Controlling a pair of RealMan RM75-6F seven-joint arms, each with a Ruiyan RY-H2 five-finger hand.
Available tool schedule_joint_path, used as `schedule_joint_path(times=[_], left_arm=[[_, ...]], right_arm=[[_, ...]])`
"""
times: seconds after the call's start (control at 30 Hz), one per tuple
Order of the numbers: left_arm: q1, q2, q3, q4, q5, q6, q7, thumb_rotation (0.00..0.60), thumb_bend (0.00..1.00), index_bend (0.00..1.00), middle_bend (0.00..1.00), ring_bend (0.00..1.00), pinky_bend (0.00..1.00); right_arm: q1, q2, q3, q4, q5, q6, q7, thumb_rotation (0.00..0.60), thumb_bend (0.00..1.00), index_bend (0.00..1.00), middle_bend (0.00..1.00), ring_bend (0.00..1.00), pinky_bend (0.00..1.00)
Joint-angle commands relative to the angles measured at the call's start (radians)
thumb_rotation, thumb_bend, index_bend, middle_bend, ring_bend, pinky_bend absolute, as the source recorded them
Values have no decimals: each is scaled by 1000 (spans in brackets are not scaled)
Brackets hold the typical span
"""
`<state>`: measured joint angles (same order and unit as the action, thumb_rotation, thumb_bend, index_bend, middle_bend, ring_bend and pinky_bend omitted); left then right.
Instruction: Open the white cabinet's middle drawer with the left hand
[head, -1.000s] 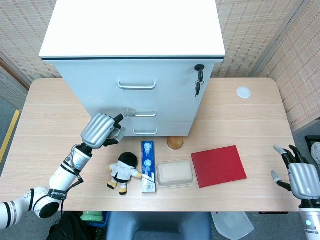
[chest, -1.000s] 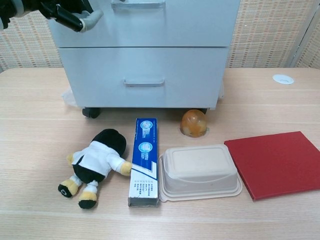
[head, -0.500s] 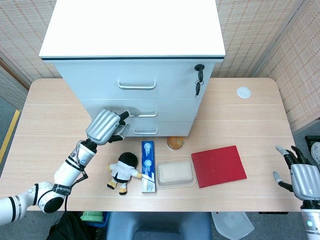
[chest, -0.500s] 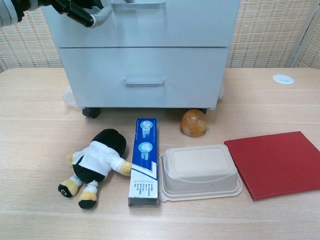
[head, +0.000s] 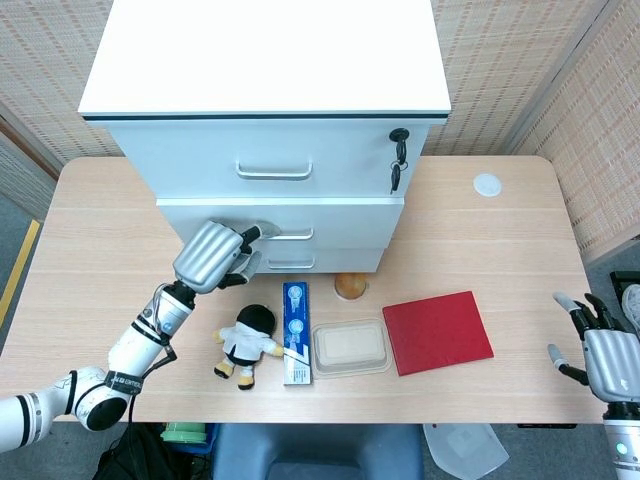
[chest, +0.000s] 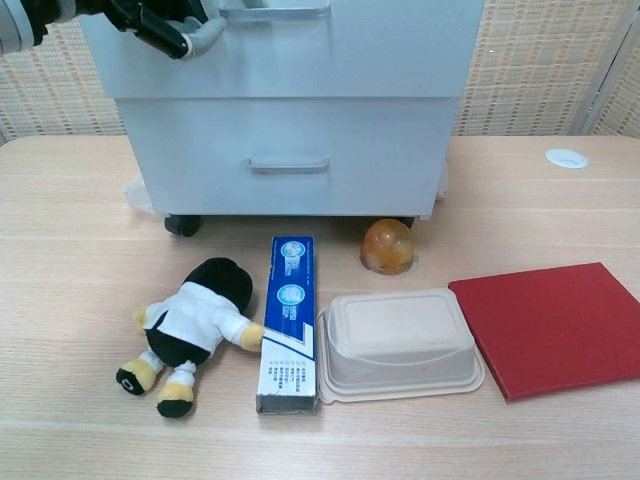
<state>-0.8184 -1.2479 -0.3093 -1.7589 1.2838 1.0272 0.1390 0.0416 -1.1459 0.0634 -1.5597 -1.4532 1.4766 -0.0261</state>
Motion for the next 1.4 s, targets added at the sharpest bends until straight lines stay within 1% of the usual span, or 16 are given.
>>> schedule_joint_path(times=[0.03,0.83,1.13,1.4], left_arm=[[4,10,10,-16,5,3,10,600,580,290,935,1000,1000],[43,52,66,-139,65,67,76,600,580,304,935,1000,1000],[62,52,95,-179,100,86,94,600,580,309,935,1000,1000],[81,57,108,-217,124,113,122,600,580,310,935,1000,1000]], right_arm=[[0,0,0,0,-1,0,1,600,275,162,251,195,319],[-7,-2,-1,-4,-5,8,-2,600,275,162,250,195,320],[-10,-3,-3,-5,-8,12,-3,600,275,162,250,195,320],[-13,-4,-3,-3,-7,13,-1,600,275,162,251,195,320]])
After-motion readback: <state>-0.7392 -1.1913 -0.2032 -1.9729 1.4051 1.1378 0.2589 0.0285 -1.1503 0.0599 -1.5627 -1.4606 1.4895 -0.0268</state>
